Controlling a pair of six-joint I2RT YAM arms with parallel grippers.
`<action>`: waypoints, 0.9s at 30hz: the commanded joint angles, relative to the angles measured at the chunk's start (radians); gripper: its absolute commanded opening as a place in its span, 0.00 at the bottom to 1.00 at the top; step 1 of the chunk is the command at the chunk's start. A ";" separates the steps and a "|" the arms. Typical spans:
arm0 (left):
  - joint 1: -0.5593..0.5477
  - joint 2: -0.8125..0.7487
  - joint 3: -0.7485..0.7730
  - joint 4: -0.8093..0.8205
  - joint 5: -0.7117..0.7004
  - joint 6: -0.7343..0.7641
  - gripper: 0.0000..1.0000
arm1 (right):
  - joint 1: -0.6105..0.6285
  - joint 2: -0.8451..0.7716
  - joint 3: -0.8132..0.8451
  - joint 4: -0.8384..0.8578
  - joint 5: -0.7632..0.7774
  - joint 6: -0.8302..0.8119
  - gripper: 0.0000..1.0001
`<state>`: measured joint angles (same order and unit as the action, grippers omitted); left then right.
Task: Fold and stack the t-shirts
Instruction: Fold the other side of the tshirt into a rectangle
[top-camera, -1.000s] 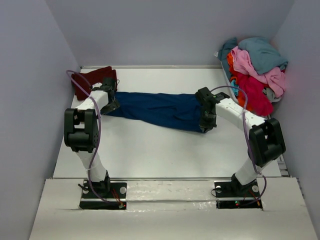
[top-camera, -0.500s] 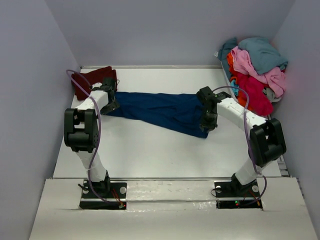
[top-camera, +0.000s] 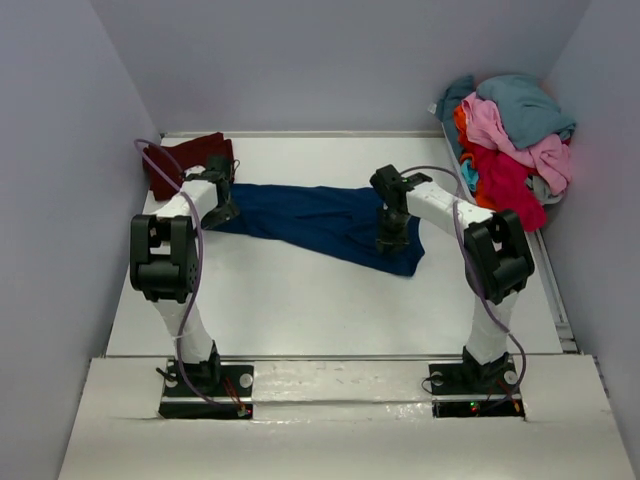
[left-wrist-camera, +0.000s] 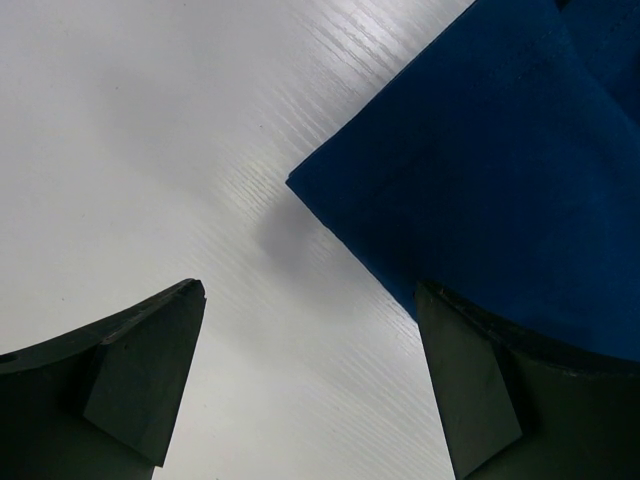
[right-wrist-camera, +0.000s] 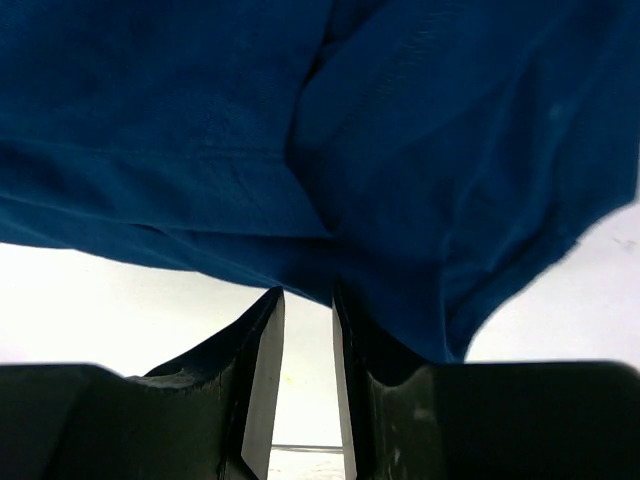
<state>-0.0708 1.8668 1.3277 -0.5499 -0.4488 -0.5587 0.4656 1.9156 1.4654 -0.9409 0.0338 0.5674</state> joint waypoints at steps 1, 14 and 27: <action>0.000 0.015 0.038 -0.031 -0.027 0.005 0.99 | 0.011 0.010 -0.003 0.048 -0.068 -0.018 0.32; 0.022 0.084 -0.030 -0.035 0.101 0.013 0.99 | 0.011 -0.015 -0.129 0.091 -0.058 0.015 0.32; 0.022 -0.073 -0.232 -0.007 0.114 -0.021 0.99 | 0.011 -0.116 -0.255 0.108 0.006 0.071 0.33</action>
<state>-0.0502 1.8397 1.1900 -0.4740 -0.3431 -0.5747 0.4675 1.8668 1.2530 -0.8330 -0.0113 0.6022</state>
